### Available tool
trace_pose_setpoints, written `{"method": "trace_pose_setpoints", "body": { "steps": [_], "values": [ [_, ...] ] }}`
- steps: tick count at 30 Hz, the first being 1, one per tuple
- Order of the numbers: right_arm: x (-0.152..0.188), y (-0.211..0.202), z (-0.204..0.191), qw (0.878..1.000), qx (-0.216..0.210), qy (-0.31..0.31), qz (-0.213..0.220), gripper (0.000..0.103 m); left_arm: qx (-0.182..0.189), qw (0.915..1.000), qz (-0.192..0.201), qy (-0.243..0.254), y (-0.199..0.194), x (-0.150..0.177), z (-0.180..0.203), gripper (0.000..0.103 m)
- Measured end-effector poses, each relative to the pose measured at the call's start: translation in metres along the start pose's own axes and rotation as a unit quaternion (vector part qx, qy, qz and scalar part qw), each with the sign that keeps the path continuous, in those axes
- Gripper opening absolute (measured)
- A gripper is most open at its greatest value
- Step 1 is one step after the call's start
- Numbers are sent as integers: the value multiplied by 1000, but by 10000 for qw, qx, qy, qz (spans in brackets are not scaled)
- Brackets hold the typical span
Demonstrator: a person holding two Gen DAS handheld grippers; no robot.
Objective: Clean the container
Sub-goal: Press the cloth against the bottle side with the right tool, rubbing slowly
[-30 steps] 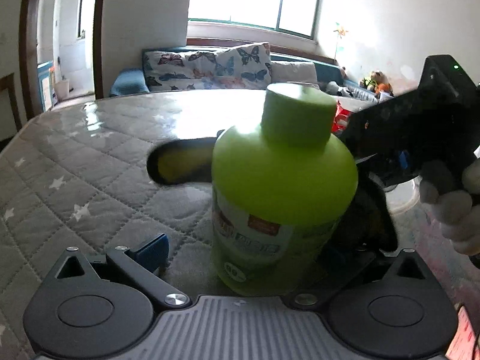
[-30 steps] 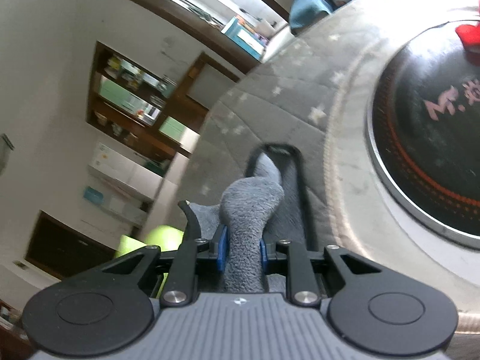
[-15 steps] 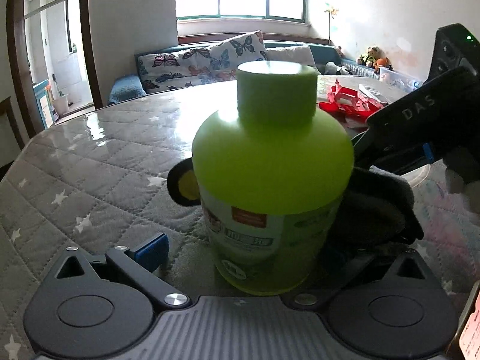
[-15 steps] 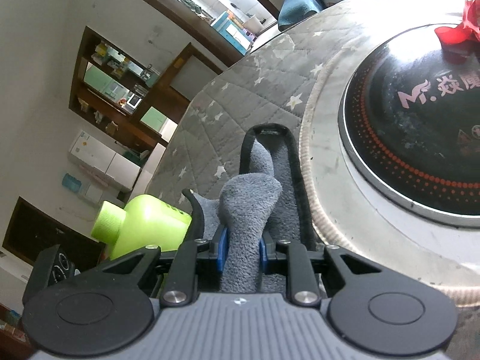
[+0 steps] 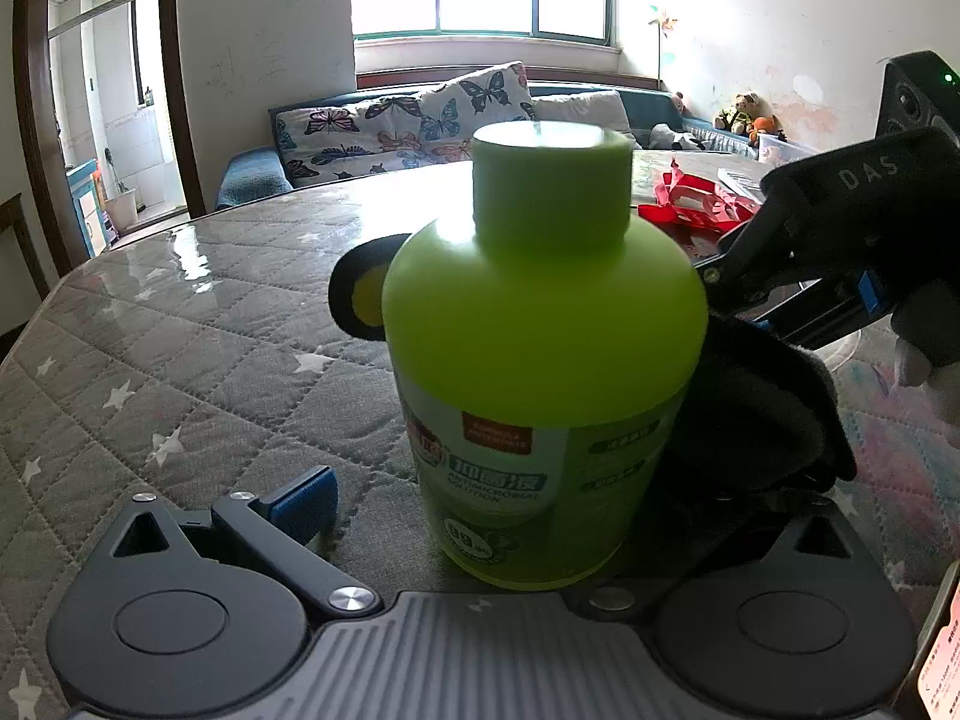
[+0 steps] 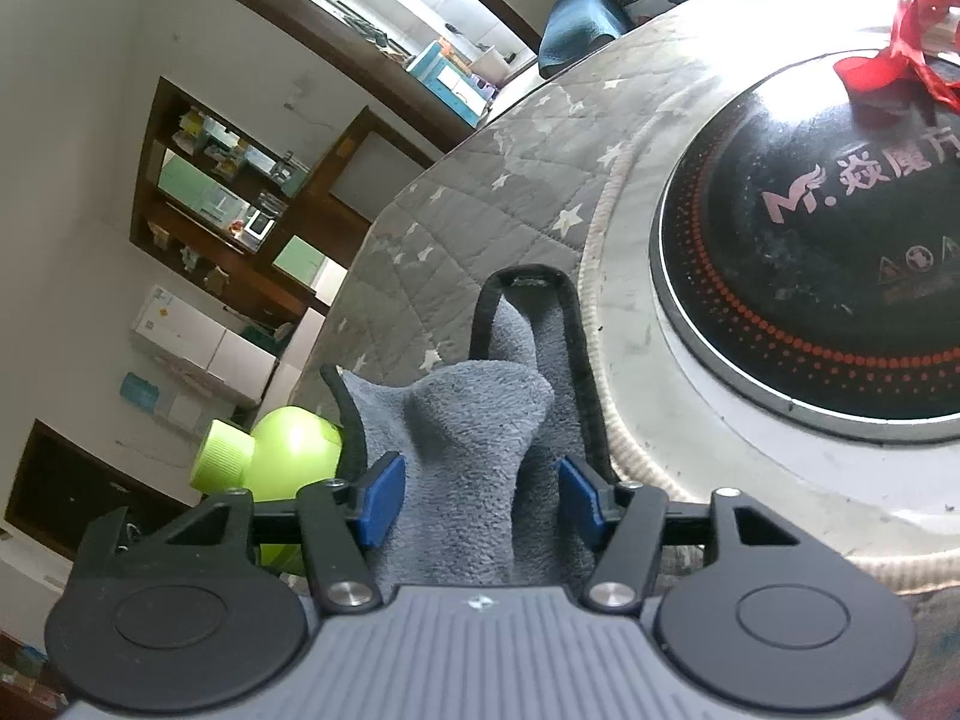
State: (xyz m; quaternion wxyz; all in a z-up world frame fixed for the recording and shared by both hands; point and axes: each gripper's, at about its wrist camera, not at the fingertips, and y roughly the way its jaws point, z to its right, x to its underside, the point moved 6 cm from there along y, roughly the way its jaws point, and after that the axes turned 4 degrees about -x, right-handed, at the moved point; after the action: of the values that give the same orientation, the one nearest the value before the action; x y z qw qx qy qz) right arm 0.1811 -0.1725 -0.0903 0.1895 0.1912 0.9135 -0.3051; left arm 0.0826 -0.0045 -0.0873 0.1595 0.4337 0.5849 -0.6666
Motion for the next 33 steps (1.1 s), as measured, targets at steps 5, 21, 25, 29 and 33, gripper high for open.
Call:
{"method": "trace_pose_setpoints", "body": {
  "steps": [5, 21, 25, 29, 33],
  "values": [
    [0, 3, -3, 9995, 226, -195, 32, 62, 3, 10000, 2, 1, 0, 0, -1, 103],
    [2, -12, -33, 9825, 953, -1528, 478, 76, 5, 10000, 5, 4, 0, 1, -2, 103],
    [3, -12, -29, 9821, 1095, -1491, 353, 81, 6, 10000, 5, 5, 0, 1, -2, 103],
    [10, -7, -25, 9849, 1036, -1376, 169, 81, 7, 10000, 5, 6, -1, 1, -2, 103],
    [11, -6, -22, 9870, 968, -1276, 115, 81, 7, 10000, 5, 6, 0, 1, -3, 103]
  ]
}}
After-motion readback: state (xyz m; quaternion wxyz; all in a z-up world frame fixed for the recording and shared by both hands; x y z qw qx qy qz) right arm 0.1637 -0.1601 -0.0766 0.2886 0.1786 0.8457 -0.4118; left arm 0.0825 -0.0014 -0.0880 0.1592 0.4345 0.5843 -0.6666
